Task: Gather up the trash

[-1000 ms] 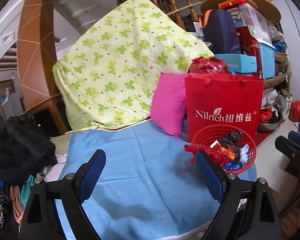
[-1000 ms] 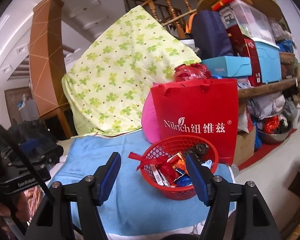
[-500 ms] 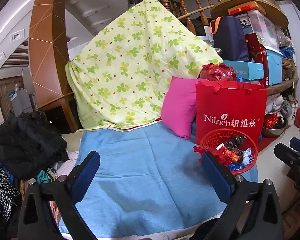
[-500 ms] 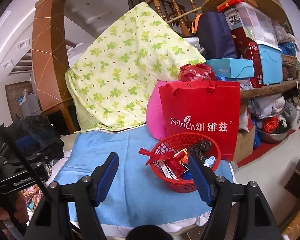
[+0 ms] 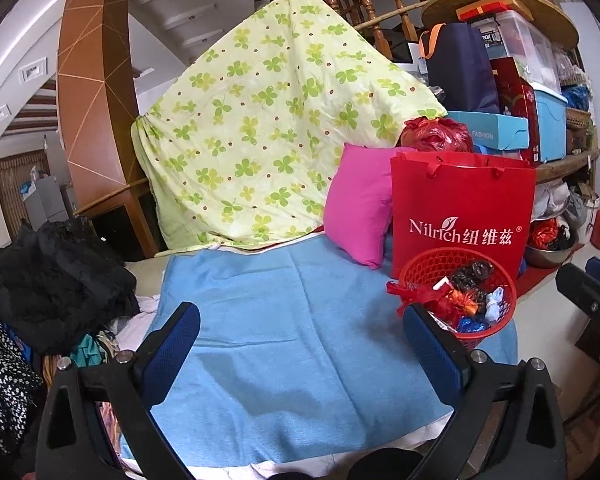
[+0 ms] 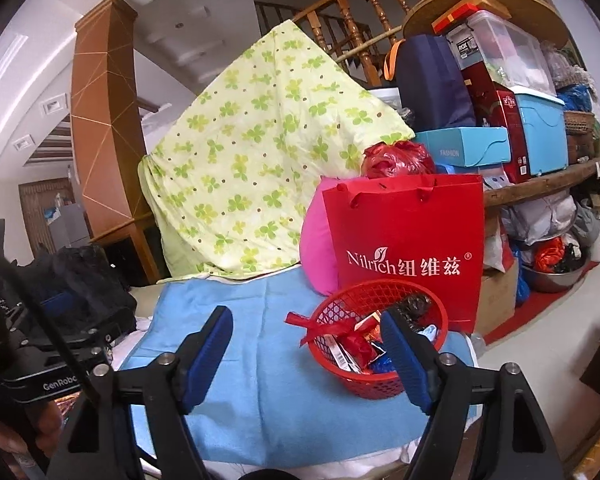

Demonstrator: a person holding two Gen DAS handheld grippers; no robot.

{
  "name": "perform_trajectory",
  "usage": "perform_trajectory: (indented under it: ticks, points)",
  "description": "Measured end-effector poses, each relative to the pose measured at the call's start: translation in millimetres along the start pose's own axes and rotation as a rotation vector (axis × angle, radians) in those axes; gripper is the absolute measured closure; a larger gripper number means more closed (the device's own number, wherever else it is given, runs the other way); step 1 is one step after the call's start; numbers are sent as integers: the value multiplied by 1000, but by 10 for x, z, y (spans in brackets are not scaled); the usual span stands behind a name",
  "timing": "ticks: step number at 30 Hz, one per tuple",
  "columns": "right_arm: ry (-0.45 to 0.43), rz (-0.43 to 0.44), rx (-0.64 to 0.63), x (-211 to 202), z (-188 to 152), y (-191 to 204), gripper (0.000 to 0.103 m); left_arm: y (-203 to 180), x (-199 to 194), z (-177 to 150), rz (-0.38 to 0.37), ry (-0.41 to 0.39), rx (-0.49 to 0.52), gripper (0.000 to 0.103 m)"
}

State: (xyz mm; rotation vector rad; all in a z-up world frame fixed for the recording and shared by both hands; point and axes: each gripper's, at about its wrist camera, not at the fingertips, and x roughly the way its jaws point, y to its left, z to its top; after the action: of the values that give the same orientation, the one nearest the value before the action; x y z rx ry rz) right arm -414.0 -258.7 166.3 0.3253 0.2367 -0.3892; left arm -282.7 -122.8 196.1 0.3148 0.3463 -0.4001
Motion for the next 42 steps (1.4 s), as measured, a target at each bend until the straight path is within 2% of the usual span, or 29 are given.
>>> perform_trajectory:
  ticks: [22,32,42]
  points:
    - [-2,-70,-4,-173,-51,-208,24,-342,-35,-77,-29,24,64,2]
    - [4,-69,6,-147,-71,-222,24,-278,1,-122,-32,40,49,2]
    - [6,-63,-20,-122,-81,-62,24,-143,24,-158,-26,44,24,2]
